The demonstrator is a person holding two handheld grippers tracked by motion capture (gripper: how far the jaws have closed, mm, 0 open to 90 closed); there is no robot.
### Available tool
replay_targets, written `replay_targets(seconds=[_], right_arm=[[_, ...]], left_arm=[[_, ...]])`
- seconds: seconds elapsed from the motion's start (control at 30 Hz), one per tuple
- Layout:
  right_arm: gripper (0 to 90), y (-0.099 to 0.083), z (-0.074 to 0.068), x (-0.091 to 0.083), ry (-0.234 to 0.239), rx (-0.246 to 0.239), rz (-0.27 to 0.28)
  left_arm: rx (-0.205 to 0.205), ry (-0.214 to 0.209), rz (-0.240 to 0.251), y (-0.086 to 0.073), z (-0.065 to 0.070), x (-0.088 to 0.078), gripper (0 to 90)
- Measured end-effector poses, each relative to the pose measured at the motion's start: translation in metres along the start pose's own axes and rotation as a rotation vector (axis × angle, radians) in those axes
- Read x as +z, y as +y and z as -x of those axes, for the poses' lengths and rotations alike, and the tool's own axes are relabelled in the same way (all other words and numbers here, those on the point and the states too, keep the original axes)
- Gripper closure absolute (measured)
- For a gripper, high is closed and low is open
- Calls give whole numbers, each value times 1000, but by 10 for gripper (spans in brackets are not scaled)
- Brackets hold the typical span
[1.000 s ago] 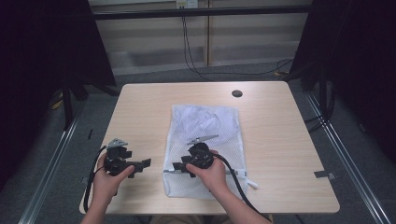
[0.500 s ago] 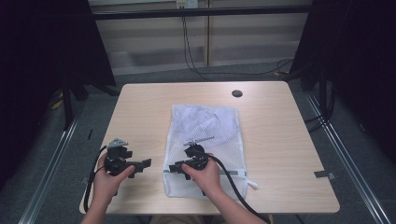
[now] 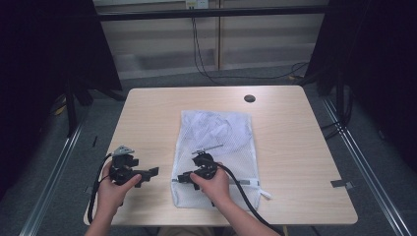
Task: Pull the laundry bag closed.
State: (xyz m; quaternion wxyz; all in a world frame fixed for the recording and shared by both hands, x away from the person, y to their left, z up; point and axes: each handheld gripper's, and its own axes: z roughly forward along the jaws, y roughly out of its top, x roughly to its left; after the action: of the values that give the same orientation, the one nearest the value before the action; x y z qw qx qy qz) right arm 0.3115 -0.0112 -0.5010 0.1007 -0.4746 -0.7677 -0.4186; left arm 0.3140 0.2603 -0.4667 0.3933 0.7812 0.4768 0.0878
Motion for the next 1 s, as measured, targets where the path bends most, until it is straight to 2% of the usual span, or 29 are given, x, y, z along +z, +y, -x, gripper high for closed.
replay_targets(seconds=[0.43, 0.73, 0.8, 0.9, 1.0], right_arm=[[703, 2, -1, 7, 7, 53, 1], [710, 4, -2, 7, 16, 53, 11], [706, 4, -3, 8, -10, 56, -1], [690, 2, -3, 9, -20, 62, -5], [679, 3, -3, 11, 1, 75, 6]], left_arm=[[-2, 4, 4, 0, 0, -1, 49], [2, 4, 4, 0, -1, -1, 50], [3, 2, 2, 0, -1, -2, 51], [4, 2, 2, 0, -1, -2, 51], [4, 7, 1, 0, -1, -1, 51]])
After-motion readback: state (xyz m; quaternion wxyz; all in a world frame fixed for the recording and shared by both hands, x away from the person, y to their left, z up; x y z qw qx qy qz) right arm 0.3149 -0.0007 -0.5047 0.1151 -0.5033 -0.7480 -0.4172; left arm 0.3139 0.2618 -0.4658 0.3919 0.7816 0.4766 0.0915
